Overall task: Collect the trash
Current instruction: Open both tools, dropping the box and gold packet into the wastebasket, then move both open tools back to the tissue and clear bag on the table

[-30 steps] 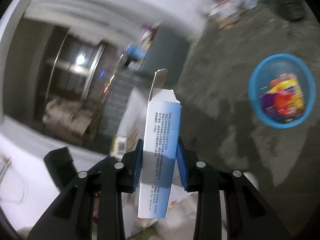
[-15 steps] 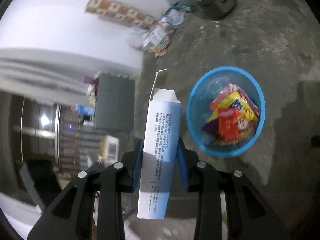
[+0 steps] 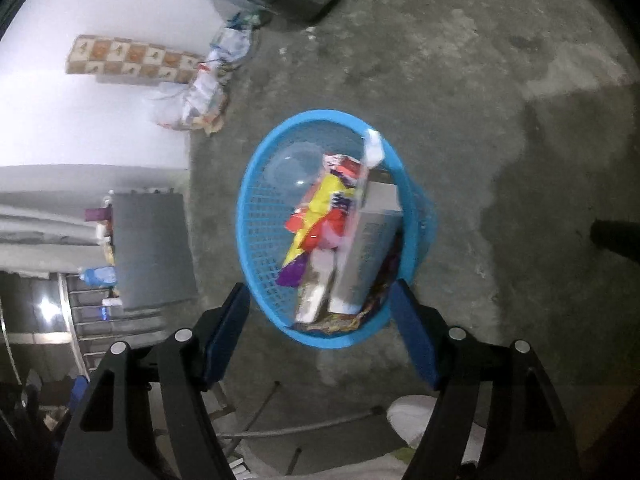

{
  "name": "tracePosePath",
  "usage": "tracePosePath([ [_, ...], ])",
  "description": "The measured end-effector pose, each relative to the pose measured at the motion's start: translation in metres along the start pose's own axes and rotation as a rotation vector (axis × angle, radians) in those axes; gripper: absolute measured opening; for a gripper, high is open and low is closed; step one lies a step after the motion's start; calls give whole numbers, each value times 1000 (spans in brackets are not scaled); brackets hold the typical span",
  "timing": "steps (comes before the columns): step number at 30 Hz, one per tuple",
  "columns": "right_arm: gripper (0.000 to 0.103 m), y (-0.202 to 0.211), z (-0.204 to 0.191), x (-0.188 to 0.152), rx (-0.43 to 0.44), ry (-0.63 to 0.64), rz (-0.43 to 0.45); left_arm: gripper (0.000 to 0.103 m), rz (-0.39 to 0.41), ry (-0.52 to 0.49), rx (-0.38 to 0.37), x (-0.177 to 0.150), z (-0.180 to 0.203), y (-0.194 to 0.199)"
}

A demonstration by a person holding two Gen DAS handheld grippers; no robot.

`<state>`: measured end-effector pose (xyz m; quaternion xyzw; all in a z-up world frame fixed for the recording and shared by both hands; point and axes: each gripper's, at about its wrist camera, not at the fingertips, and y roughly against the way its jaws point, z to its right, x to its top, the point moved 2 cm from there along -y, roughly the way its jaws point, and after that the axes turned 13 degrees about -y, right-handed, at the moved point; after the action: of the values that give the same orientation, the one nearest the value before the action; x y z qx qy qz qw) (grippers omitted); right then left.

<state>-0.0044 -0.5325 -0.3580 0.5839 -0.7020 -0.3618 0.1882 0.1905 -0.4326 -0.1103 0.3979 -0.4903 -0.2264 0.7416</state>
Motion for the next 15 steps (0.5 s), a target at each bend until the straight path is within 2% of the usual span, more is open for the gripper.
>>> tracePosePath([
  [6, 71, 10, -21, -14, 46, 63, -27, 83, 81, 11, 10, -12, -8, 55],
  [15, 71, 44, -83, -85, 96, 361, -47, 83, 220, 19, 76, -55, -24, 164],
])
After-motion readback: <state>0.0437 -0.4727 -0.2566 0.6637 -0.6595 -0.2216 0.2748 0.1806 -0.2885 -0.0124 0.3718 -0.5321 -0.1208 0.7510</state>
